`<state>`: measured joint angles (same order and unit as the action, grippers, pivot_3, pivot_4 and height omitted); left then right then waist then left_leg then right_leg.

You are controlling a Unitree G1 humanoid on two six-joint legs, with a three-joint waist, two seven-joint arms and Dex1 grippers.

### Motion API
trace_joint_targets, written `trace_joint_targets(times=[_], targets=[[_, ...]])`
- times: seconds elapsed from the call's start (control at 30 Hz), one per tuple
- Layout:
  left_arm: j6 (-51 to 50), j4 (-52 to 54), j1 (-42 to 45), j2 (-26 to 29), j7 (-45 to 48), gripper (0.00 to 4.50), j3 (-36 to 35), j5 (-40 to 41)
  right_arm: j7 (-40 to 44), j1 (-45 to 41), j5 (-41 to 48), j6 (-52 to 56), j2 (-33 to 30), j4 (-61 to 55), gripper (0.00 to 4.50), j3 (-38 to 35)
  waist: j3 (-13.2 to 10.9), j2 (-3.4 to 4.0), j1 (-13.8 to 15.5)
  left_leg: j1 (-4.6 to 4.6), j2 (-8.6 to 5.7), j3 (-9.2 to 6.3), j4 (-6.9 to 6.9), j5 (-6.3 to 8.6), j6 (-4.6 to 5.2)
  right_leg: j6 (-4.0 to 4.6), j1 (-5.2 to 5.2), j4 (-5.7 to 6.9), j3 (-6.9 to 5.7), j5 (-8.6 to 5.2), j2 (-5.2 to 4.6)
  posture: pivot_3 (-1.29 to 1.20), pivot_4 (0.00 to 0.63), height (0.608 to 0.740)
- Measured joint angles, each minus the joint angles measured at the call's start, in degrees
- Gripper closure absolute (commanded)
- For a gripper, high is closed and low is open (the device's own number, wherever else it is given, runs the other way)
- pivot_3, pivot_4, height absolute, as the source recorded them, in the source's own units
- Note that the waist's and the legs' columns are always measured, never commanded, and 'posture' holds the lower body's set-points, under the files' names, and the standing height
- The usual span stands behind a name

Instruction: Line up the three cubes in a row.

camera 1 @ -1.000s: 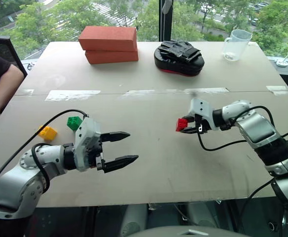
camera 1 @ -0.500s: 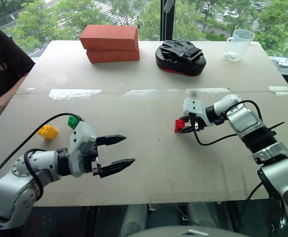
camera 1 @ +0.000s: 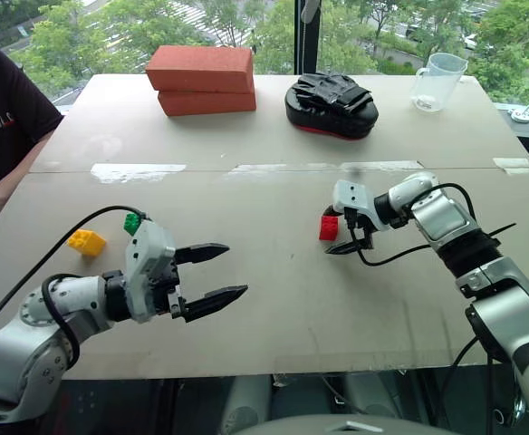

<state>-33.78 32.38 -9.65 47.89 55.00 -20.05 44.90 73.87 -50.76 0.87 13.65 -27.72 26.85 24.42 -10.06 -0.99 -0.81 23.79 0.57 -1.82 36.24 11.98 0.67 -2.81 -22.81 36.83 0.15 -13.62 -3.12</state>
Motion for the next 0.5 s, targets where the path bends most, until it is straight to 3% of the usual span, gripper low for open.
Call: trace_joint_targets(times=[0.1,0.27,0.4,0.5], targets=[[-0.45,-1.38,-0.26,-2.68,-4.01,0.0,-1.04,-0.26,0.03,1.99,2.24,1.84,-1.68,-7.02,0.09,-2.87,0.0,0.01,0.12,0.0,0.02,-0.03,0.0,0.0,0.0,0.0,0.01,0.0,-0.01,0.0,-0.01,0.0,0.15,0.74],[-0.85,-7.44,3.16,-9.56,-20.81,0.0,-3.08,-7.33,-1.13,10.12,9.26,7.75,-4.34,-24.26,0.09,-9.59,0.02,-0.04,0.41,0.01,0.01,-0.15,0.03,0.0,0.0,-0.01,0.08,0.04,-0.11,0.01,-0.02,0.0,0.15,0.74],[-3.3,-8.18,9.38,-15.51,-38.64,0.0,-3.84,-15.98,-7.25,21.36,17.31,14.65,-5.08,-42.2,0.09,-17.81,0.04,-0.1,1.21,0.02,-0.01,-0.17,0.08,0.0,0.0,-0.07,0.1,0.04,-0.11,0.04,-0.06,0.0,0.15,0.74],[-7.87,-6.74,12.06,-15.83,-46.57,0.0,-2.15,-20.81,-13.74,25.03,23.64,21.34,-4.11,-52.57,0.09,-23.41,0.03,-0.13,1.24,-0.03,-0.02,-0.1,0.08,0.0,0.0,-0.11,0.1,0.1,-0.01,0.07,-0.05,0.0,0.15,0.74]])
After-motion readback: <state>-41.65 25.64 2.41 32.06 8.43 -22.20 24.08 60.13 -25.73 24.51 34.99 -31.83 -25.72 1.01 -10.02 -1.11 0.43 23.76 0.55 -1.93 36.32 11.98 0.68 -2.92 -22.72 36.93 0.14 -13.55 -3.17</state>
